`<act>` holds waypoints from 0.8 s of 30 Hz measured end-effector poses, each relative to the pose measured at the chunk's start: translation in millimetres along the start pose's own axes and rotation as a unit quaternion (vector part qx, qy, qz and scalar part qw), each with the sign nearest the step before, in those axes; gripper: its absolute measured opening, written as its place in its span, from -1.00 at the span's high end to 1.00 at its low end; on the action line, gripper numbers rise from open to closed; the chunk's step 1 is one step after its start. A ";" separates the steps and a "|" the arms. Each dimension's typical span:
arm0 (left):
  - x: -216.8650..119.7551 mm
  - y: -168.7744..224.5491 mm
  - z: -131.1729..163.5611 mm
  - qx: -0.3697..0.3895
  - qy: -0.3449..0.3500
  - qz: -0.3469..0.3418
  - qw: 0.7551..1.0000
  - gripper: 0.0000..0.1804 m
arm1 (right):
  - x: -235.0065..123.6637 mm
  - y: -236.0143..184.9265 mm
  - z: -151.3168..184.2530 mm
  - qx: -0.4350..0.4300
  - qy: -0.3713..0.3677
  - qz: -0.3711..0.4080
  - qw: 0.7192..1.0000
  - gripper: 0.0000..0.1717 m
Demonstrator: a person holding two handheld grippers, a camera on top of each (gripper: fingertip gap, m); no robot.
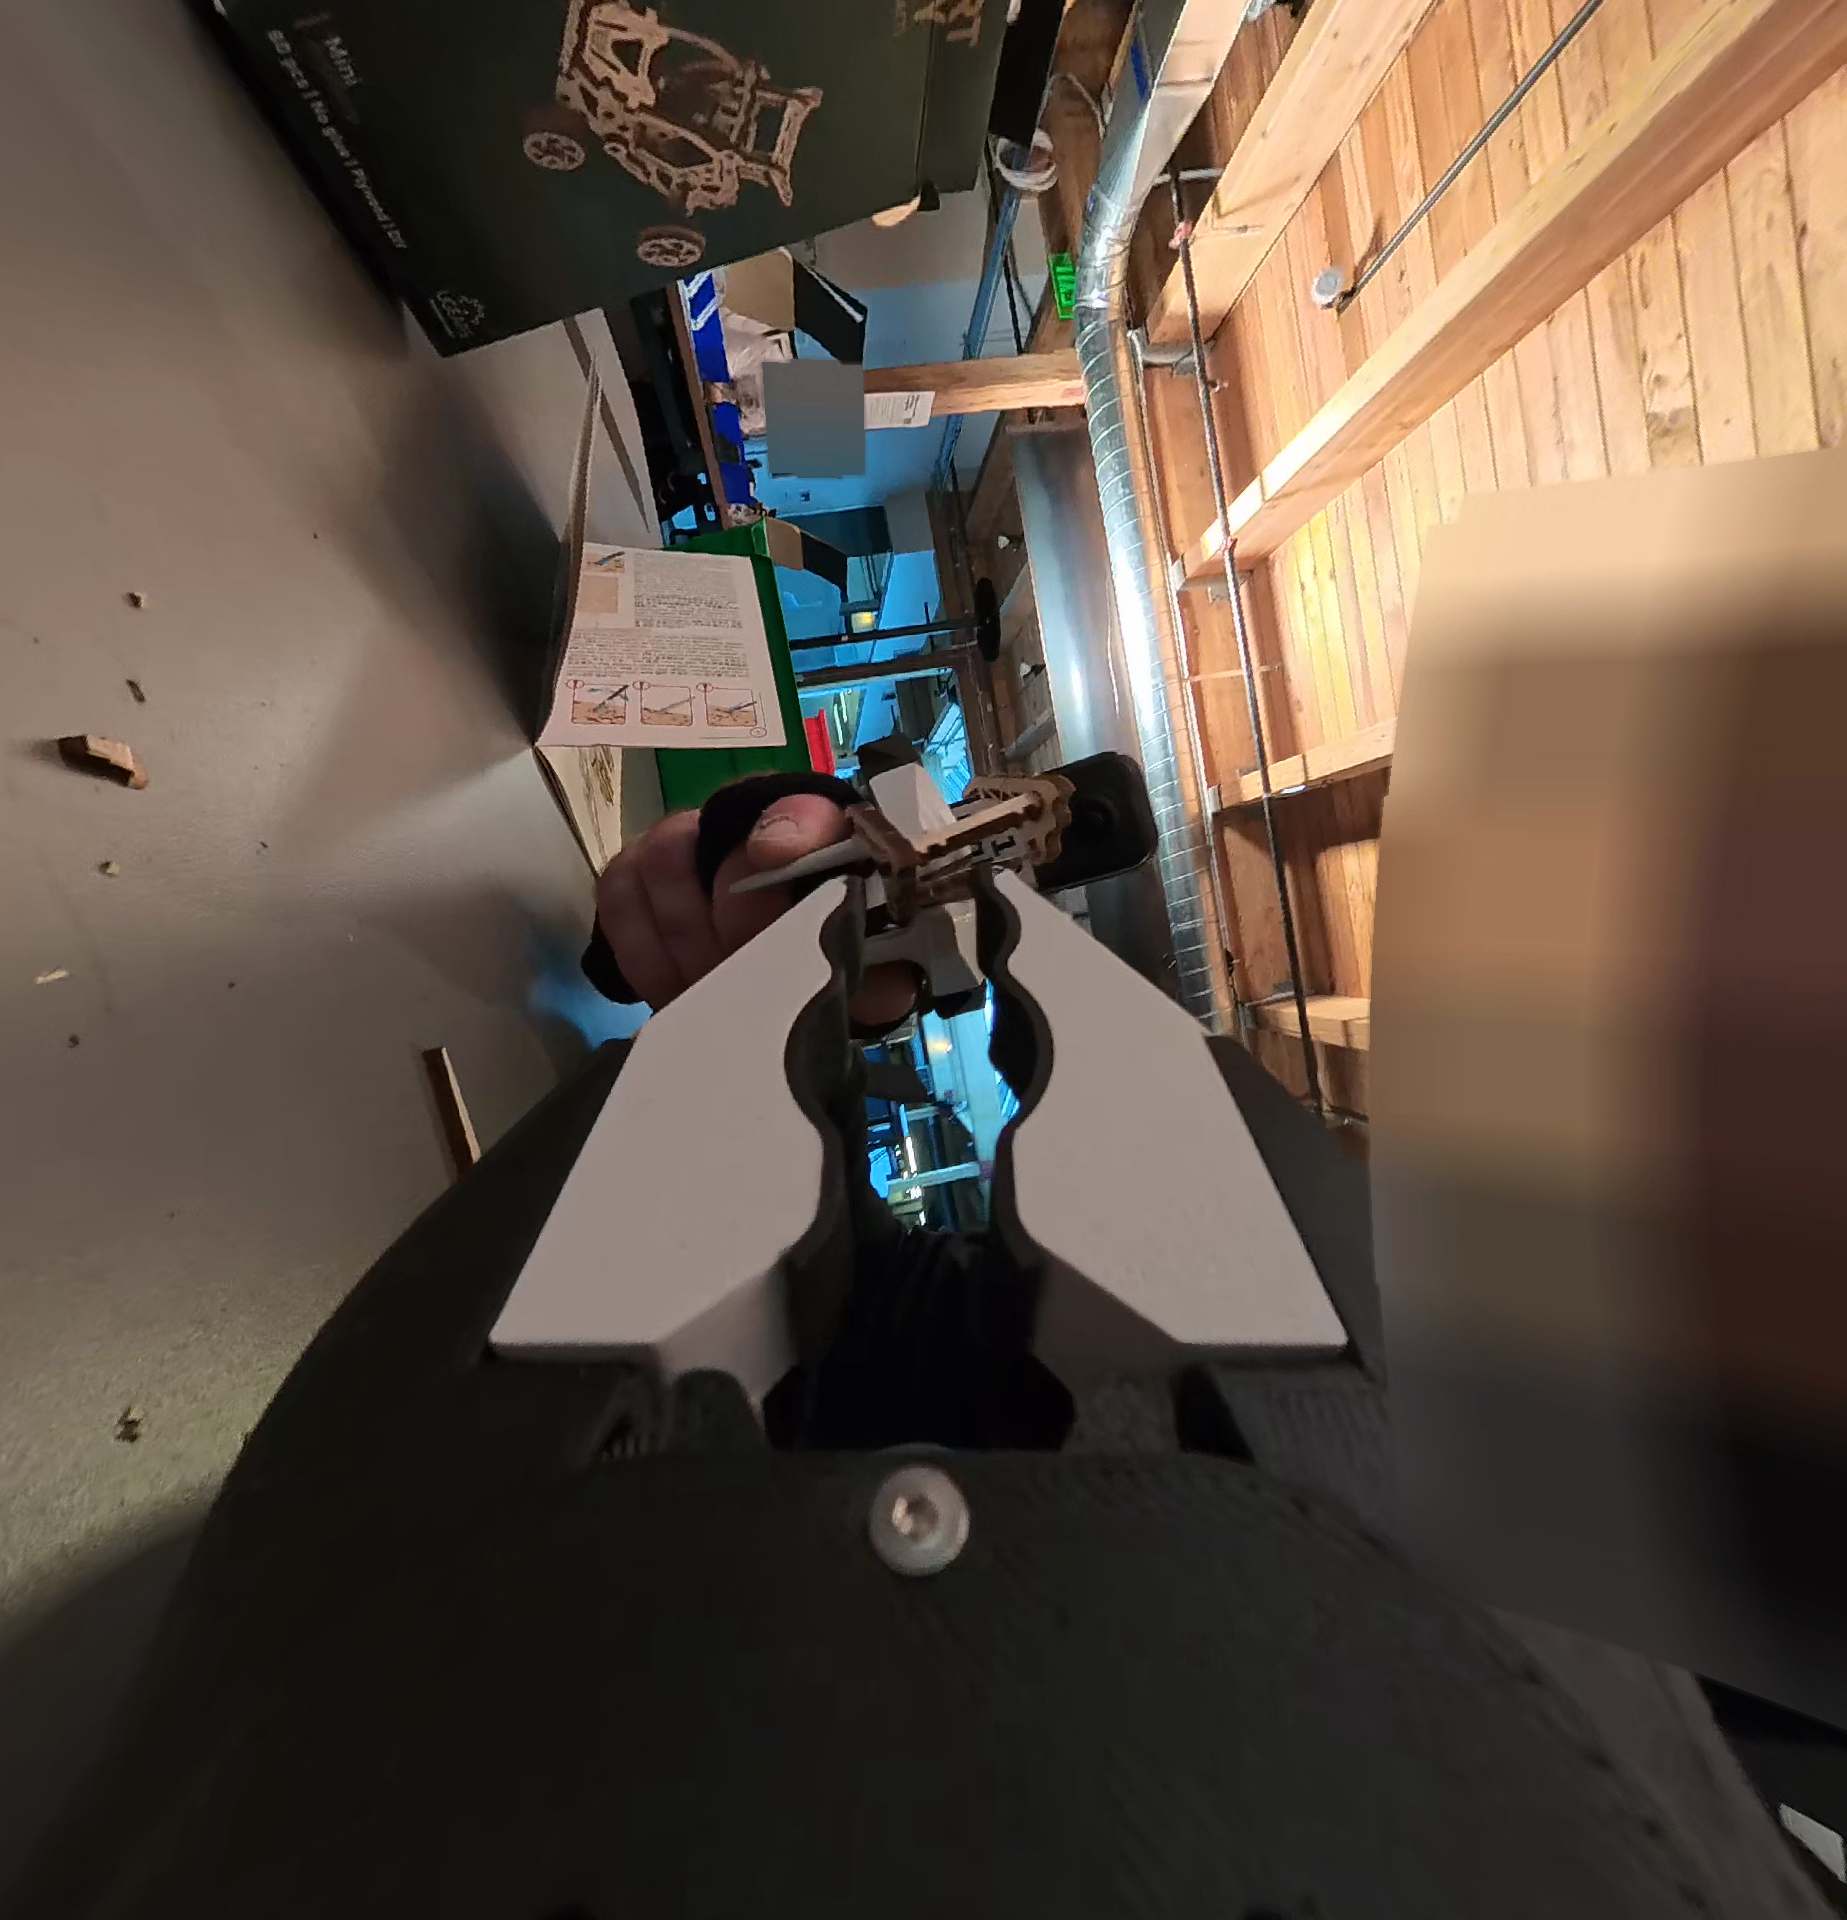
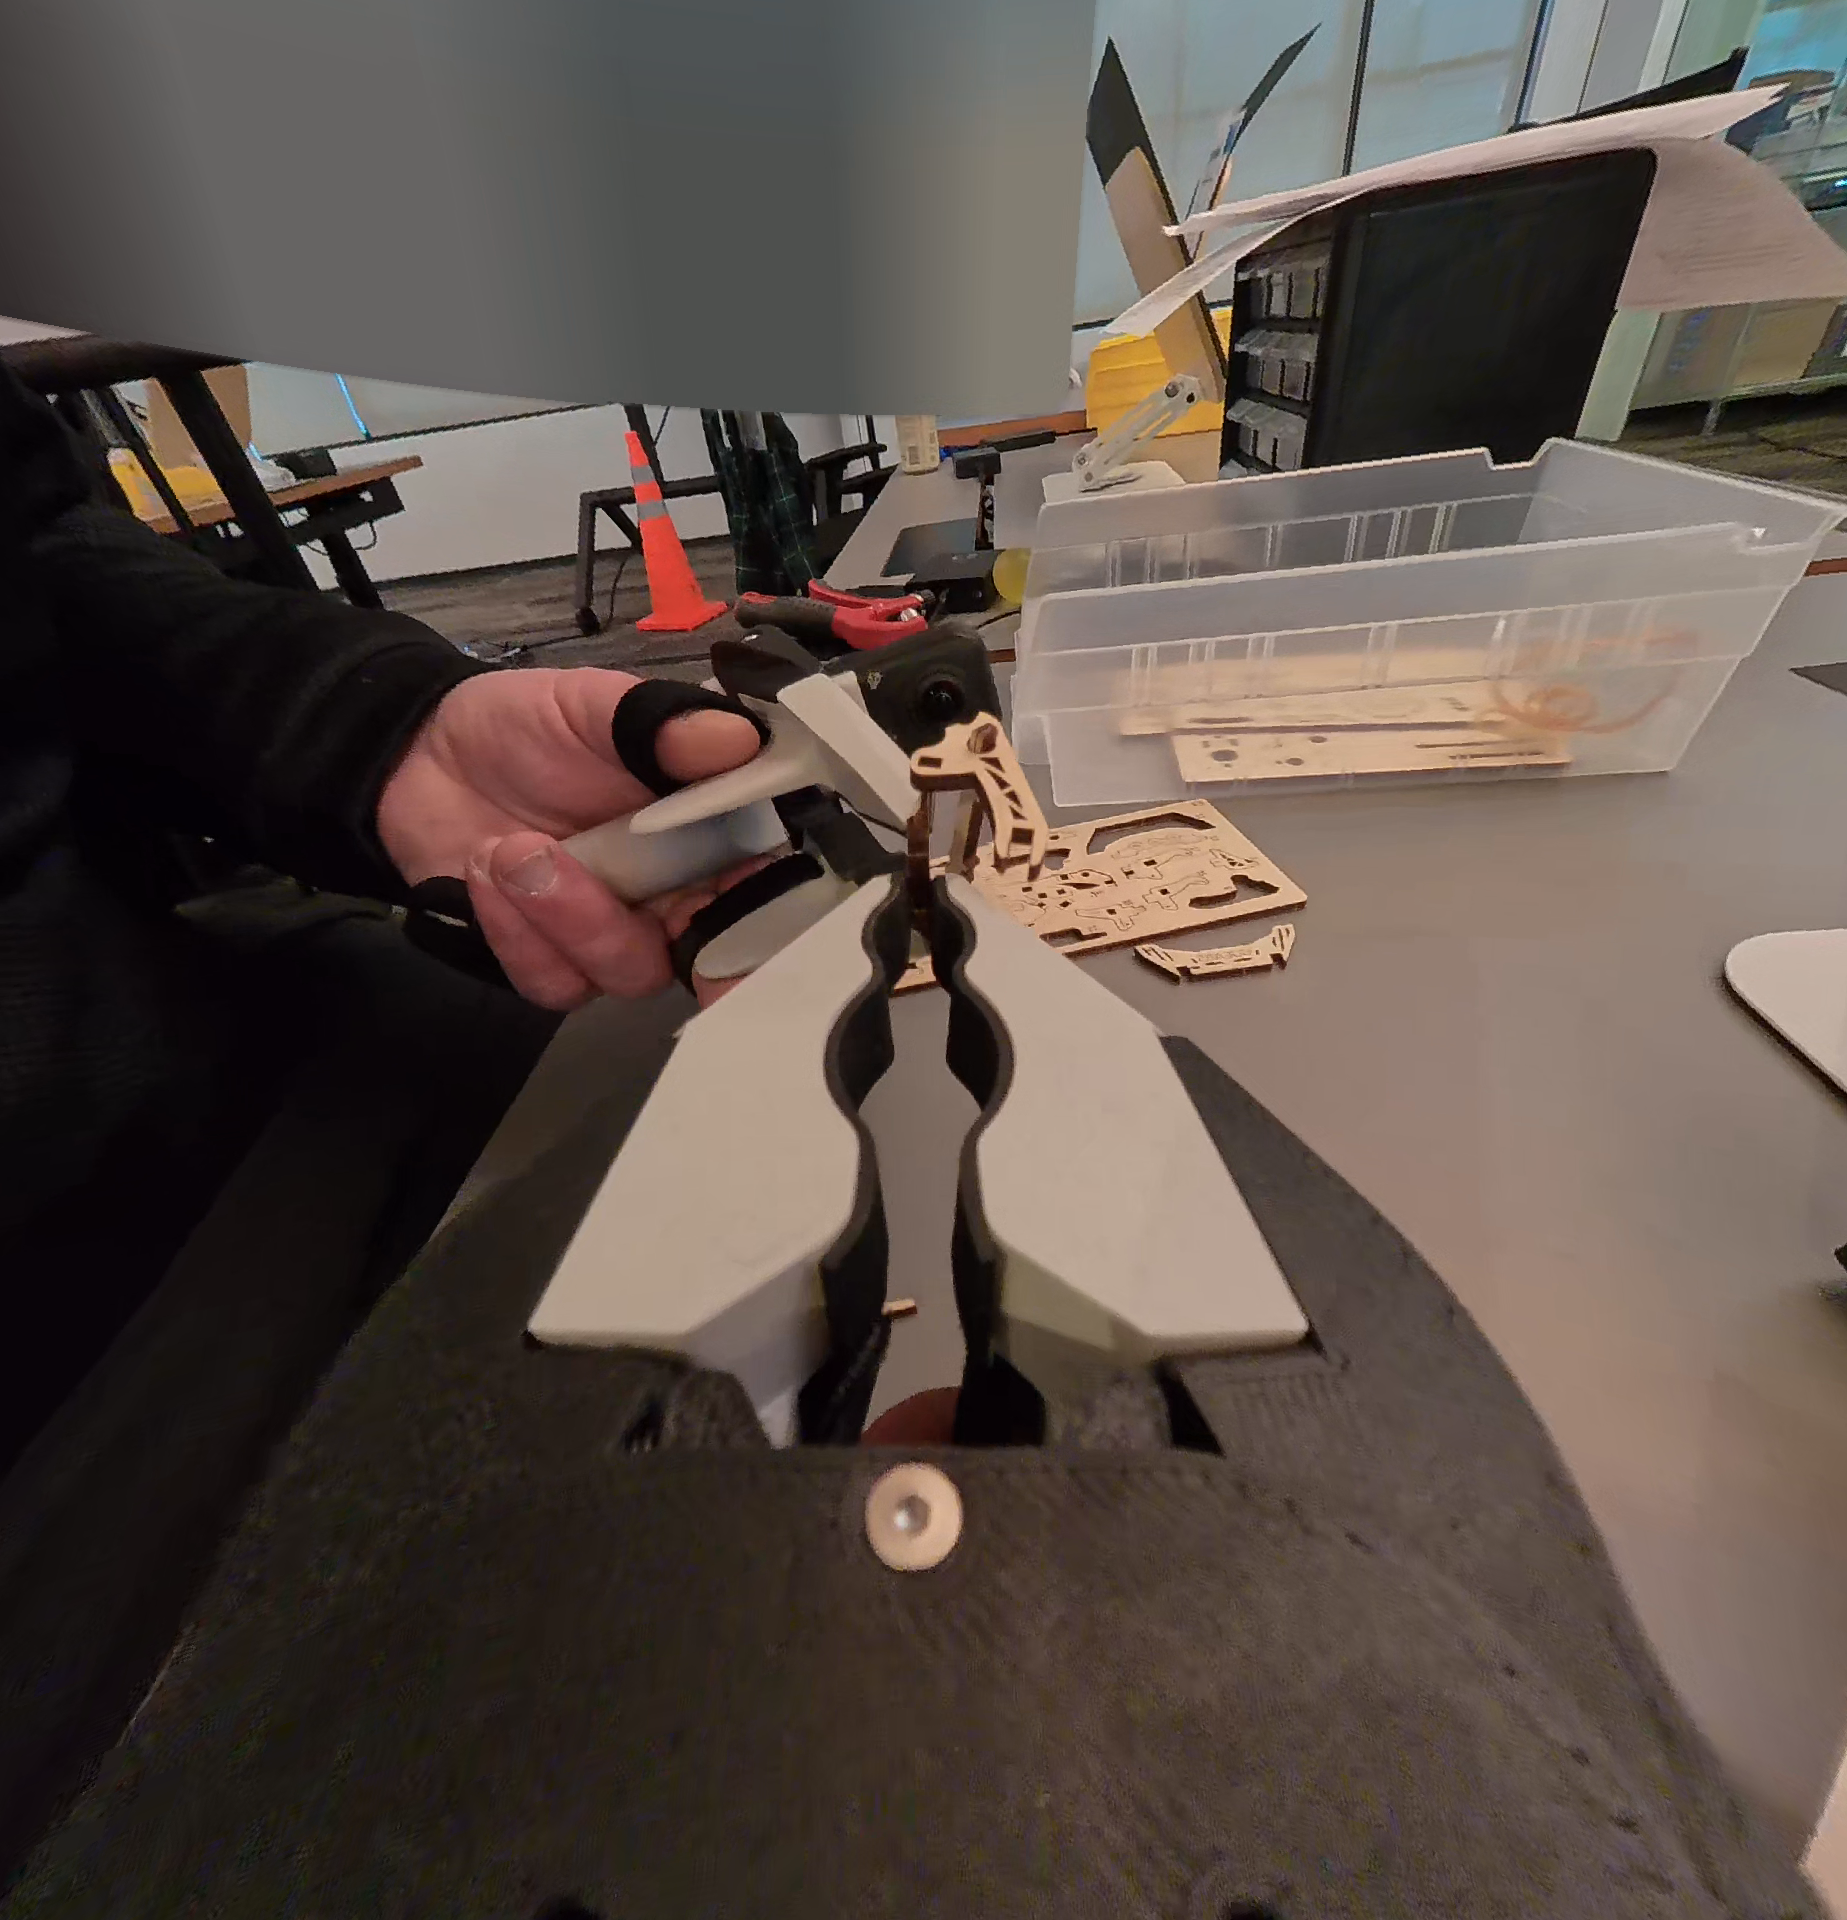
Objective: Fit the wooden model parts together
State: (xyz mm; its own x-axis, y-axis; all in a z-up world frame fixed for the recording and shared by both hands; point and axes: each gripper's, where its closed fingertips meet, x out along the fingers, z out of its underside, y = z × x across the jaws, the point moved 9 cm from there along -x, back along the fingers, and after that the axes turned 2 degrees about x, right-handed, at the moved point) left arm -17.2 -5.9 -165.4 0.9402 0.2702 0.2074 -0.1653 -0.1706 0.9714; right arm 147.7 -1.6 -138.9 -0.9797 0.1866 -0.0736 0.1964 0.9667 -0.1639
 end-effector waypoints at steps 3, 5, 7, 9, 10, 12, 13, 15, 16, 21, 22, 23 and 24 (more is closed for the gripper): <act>-1.1 0.9 0.8 -0.001 0.003 0.003 1.000 0.76 | -1.2 0.7 -0.3 -0.003 0.003 0.005 1.000 0.99; -1.7 2.4 1.0 -0.001 0.010 0.007 1.000 0.77 | -1.5 1.0 0.0 -0.004 0.004 0.007 1.000 0.99; -1.5 3.8 1.3 0.001 0.013 0.010 1.000 0.75 | -1.0 1.2 1.1 -0.004 0.002 0.007 1.000 0.99; -1.0 4.9 1.7 0.003 0.015 0.011 1.000 0.75 | -1.6 1.5 0.7 -0.002 0.004 0.008 1.000 0.99; -0.8 5.1 1.6 0.002 0.017 0.008 1.000 0.75 | -1.6 1.6 0.8 -0.004 0.002 0.010 1.000 0.99; -1.0 6.1 1.5 0.003 0.019 0.004 1.000 0.73 | -1.5 1.6 1.4 -0.007 0.000 0.012 1.000 0.99; -1.1 6.5 1.6 0.006 0.017 0.000 1.000 0.73 | -1.6 1.6 1.8 -0.006 -0.001 0.011 1.000 0.99; -1.1 7.4 1.6 0.007 0.017 -0.008 1.000 0.72 | -1.5 1.3 2.2 -0.010 -0.005 0.013 1.000 0.99; -1.1 8.2 1.6 0.008 0.017 -0.008 1.000 0.73 | -1.4 1.0 1.7 -0.009 -0.003 0.012 1.000 0.99; -0.7 10.2 0.1 0.008 0.029 -0.009 0.999 0.75 | -1.9 2.2 2.4 -0.010 -0.009 0.018 1.000 0.99; -0.7 10.8 -0.2 0.011 0.031 -0.010 0.999 0.77 | -1.9 2.4 2.9 -0.011 -0.013 0.020 1.000 0.99; -0.5 11.5 -0.5 0.016 0.030 -0.009 0.999 0.80 | -1.8 2.1 2.7 -0.010 -0.013 0.019 1.000 0.99; -0.7 11.0 -0.9 0.020 0.028 -0.014 0.999 0.83 | -1.5 1.5 1.9 -0.010 -0.013 0.020 1.000 0.99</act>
State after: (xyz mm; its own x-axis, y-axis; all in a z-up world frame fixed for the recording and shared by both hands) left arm -19.9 -7.1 -154.7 0.9260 0.3278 0.1873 -0.1255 -0.2004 0.9716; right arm 149.5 -0.8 -140.9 -0.9697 0.2209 -0.1047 0.2344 0.9618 -0.1413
